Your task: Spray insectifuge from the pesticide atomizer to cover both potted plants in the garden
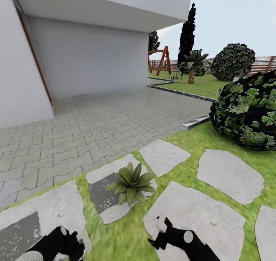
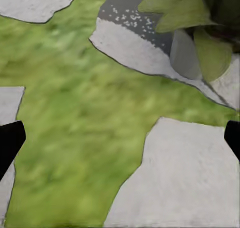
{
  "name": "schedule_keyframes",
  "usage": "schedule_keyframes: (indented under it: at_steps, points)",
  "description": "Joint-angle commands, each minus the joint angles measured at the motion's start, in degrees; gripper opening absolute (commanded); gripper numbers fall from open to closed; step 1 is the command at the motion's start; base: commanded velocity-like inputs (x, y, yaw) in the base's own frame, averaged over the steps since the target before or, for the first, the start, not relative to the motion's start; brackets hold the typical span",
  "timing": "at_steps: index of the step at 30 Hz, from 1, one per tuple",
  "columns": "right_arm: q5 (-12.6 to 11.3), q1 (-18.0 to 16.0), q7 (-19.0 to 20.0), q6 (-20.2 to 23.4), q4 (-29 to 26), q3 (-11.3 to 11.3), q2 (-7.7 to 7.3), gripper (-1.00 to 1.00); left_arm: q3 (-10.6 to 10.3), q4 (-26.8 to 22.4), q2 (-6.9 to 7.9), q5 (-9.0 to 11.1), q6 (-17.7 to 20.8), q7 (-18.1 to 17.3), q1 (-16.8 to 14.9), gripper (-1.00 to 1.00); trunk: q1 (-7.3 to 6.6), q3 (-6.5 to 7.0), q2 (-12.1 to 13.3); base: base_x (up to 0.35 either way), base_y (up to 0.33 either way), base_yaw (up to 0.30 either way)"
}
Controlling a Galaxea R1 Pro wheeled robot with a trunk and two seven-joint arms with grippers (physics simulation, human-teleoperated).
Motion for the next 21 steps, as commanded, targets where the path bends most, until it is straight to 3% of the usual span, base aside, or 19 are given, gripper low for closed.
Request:
schedule_keyframes:
  at_steps: [1,4,5,6,7,10,12,16,18,21]
  points:
    - [0.49,0.01,-1.49,-0.34,1.14,-2.64,-0.11,1.0,1.68,-0.56,-0.1,-0.02,2.01,-0.45,-0.33,-1.0,-0.01,-0.06,-0.02,0.0,0.0,0.0]
    - [0.48,0.06,-10.42,-0.42,5.68,-12.85,-0.4,1.0,5.85,-2.33,-0.21,1.26,5.41,-0.66,-1.25,-1.0,-0.01,-0.06,-0.02,0.0,0.0,0.0]
    - [0.49,0.09,-13.29,-0.46,6.87,-14.81,-0.45,1.0,6.45,-2.88,-0.23,2.03,6.15,-0.7,-1.66,-1.0,-0.01,-0.06,-0.02,0.0,0.0,0.0]
    - [0.51,0.1,-14.79,-0.49,7.43,-15.64,-0.49,1.0,6.69,-3.17,-0.24,2.46,6.63,-0.72,-1.94,-1.0,-0.01,-0.06,-0.02,0.0,0.0,0.0]
    - [0.5,0.14,-19.99,-0.59,9.02,-17.52,-1.02,1.0,7.13,-3.78,-0.21,4.01,9.24,-0.75,-2.86,-1.0,-0.01,-0.06,-0.02,0.0,0.0,0.0]
    - [0.21,0.48,-31.13,-0.91,11.71,-19.73,-2.68,1.0,7.39,-4.33,-0.1,7.45,17.25,-0.88,-4.84,-1.0,-0.01,-0.06,-0.02,0.0,0.0,0.0]
    - [-2.02,0.92,-36.51,-2.19,13.35,-22.26,-3.1,1.0,7.43,-4.45,-0.06,8.65,20.86,-0.9,-5.98,-1.0,-0.01,-0.06,-0.02,0.0,0.0,0.0]
    - [-6.2,1.22,-39.23,-5.28,14.56,-25.78,-4.0,1.0,7.45,-4.43,-0.07,9.17,24.56,-0.95,-7.08,-1.0,-0.01,-0.06,-0.02,0.0,0.0,0.0]
    - [-7.07,1.27,-39.61,-5.87,14.78,-26.39,-5.14,1.0,7.43,-4.47,-0.13,9.19,25.4,-0.91,-7.2,-1.0,-0.01,-0.06,-0.02,0.0,0.0,0.0]
    - [-7.36,1.29,-39.72,-6.01,14.92,-26.62,-5.49,1.0,7.42,-4.54,-0.09,9.2,25.75,-0.88,-7.28,-1.0,-0.01,-0.06,-0.02,0.0,0.0,0.0]
